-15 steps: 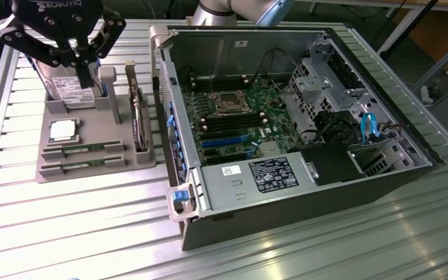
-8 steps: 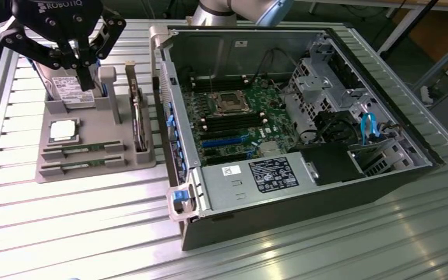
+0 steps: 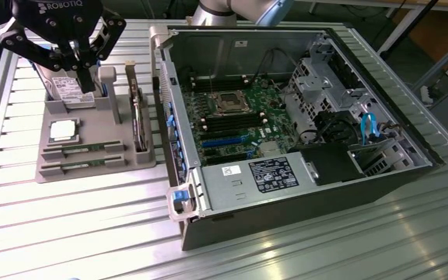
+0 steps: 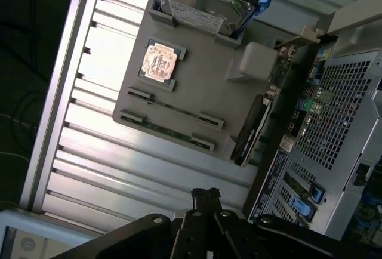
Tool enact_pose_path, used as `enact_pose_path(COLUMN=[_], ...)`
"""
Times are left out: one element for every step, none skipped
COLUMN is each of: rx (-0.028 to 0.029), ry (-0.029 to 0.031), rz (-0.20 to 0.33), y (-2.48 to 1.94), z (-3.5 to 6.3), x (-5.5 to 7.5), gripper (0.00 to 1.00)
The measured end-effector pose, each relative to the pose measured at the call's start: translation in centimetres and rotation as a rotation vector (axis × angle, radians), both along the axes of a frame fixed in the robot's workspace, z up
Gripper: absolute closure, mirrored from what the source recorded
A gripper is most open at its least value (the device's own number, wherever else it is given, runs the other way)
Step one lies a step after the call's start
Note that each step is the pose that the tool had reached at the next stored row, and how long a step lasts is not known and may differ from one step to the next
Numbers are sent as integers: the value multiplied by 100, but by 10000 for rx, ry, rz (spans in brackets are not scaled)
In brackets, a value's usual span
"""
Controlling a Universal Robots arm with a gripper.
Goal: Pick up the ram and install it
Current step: 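Pick up the ram and move it above insertion slot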
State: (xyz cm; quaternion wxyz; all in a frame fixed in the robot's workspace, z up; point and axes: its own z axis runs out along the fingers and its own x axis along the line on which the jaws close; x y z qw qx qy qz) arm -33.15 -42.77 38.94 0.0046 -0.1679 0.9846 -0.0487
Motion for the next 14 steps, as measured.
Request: enact_pose_path(rx=[-23,-64,-93,-130,-161,-184,-198,-214,-232,-248,-260,-274,-293,-309], ry=[1,0,0,0,0,1,0,0,0,0,0,-1,-1,-1], rz=[25,76,115,170,215,257,298,344,391,436,466,503,551,594], y=[0,0,0,0,0,0,0,0,0,0,0,0,0,0], z=[1,0,0,0,0,1,0,0,0,0,0,0,0,0], x=[0,0,0,0,0,0,0,0,0,0,0,0,0,0], gripper=[91,91,91,91,91,91,91,91,91,91,91,91,91,91])
